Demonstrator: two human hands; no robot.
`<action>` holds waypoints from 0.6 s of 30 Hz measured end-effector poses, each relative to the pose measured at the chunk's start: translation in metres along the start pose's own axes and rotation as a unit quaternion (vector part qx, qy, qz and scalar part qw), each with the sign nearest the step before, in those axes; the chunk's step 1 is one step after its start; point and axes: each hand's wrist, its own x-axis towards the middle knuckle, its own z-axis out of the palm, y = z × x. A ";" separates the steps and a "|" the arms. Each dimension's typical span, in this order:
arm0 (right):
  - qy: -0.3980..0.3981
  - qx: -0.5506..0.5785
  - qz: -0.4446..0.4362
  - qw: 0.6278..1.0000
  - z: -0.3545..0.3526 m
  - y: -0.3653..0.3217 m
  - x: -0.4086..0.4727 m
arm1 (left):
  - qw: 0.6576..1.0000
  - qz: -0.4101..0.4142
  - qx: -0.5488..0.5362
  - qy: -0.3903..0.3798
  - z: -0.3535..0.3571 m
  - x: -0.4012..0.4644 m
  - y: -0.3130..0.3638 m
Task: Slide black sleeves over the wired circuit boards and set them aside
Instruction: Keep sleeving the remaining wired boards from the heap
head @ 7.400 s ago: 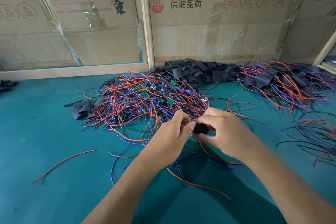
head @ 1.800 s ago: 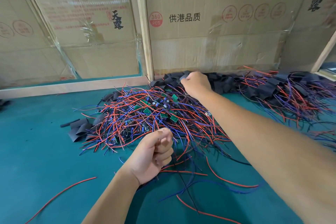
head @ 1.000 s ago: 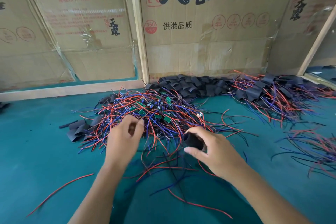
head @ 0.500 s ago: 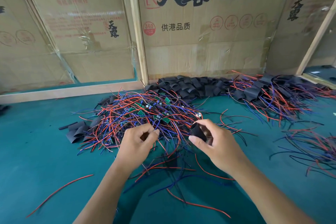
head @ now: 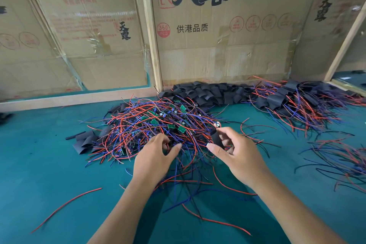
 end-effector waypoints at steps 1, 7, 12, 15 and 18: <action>-0.001 0.000 0.005 1.000 -0.001 0.000 0.000 | 0.999 0.008 0.036 -0.003 0.002 0.000 0.002; 0.010 0.000 0.030 1.000 -0.004 0.002 0.001 | 0.994 0.034 0.108 0.004 0.000 0.000 0.005; 0.012 0.023 0.029 0.999 -0.003 -0.002 0.000 | 0.997 0.051 0.062 0.020 -0.007 0.001 0.005; -0.018 0.154 0.049 0.987 -0.001 -0.009 0.000 | 0.993 0.055 0.059 0.085 -0.015 -0.005 0.013; -0.065 0.330 0.087 0.938 0.010 -0.021 -0.005 | 0.993 0.066 0.004 0.101 -0.018 -0.016 0.023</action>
